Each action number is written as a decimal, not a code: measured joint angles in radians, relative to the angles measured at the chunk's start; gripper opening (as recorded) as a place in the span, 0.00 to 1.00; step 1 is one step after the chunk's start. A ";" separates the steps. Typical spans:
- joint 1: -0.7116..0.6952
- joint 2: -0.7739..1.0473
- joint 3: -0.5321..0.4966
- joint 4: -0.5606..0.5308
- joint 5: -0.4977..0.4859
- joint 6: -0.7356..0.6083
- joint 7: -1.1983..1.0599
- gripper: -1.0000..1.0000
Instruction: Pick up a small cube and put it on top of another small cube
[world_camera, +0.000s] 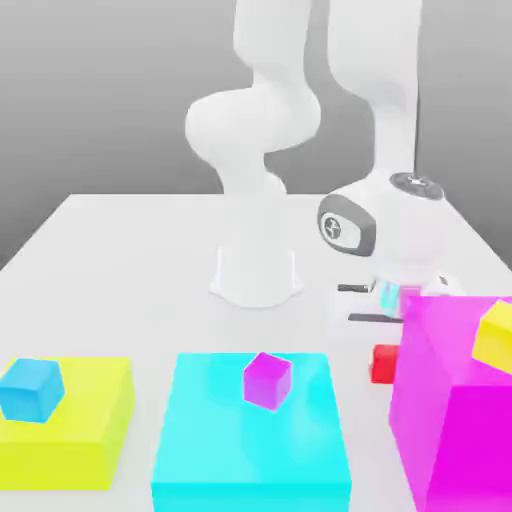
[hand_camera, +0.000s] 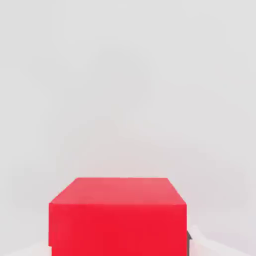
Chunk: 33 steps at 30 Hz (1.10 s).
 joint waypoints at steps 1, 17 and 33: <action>-0.010 -0.030 0.011 -0.005 0.004 -0.024 -0.003 0.00; 0.053 -0.266 0.092 0.114 0.372 -0.382 0.252 0.00; 0.191 -0.170 0.164 0.303 0.813 -0.739 0.953 0.00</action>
